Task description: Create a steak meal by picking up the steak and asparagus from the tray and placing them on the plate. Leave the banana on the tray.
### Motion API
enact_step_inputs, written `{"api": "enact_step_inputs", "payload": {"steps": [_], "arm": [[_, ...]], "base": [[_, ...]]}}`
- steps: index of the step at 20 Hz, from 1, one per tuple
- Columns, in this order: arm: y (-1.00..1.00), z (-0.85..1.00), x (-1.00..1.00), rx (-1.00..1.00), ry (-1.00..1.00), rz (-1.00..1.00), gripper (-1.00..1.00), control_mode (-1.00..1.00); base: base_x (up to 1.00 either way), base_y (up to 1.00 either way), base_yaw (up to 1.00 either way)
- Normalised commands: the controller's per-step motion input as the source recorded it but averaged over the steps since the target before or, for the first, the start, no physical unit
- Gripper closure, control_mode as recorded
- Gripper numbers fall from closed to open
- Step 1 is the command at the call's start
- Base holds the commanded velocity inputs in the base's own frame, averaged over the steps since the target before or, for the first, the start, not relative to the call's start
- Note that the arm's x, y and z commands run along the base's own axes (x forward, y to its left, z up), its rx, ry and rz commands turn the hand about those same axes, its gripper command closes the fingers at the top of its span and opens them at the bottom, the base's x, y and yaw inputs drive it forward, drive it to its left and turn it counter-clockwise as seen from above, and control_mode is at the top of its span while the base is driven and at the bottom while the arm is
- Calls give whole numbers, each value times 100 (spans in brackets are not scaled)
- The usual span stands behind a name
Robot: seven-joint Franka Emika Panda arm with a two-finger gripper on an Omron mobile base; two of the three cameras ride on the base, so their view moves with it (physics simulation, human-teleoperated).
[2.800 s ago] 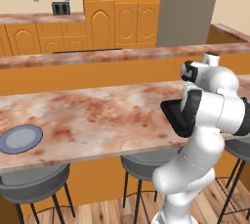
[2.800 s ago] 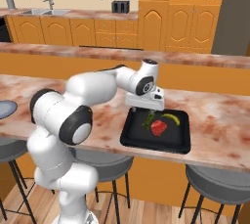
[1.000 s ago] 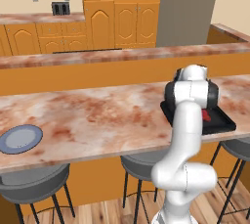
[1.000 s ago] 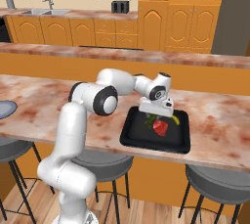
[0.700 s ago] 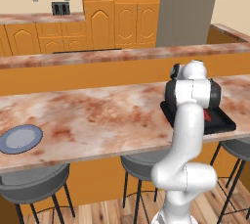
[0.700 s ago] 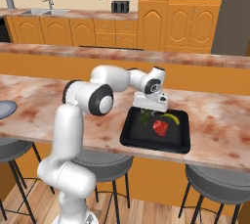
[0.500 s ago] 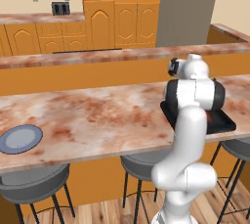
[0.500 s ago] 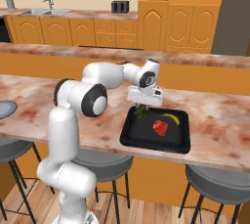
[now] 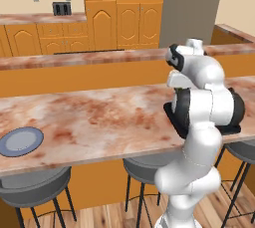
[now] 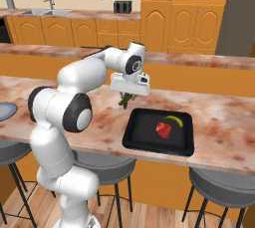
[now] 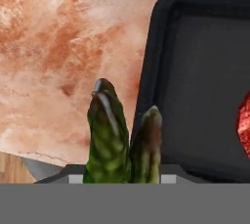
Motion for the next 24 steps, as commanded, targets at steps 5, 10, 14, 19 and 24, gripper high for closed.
{"api": "enact_step_inputs", "payload": {"steps": [5, 10, 14, 19, 24], "arm": [[100, 36, -49, 0, 0, 2, 100, -100], [100, 19, -58, 0, 0, 3, 100, -100], [100, 1, -58, 0, 0, 4, 100, -100], [100, 0, -35, 0, 0, 8, 100, -100], [100, 0, -17, 0, 0, 11, 100, -100]], "base": [[0, 0, 0], [0, 0, 0], [0, 0, 0], [0, 0, 0], [0, 0, 0]]}}
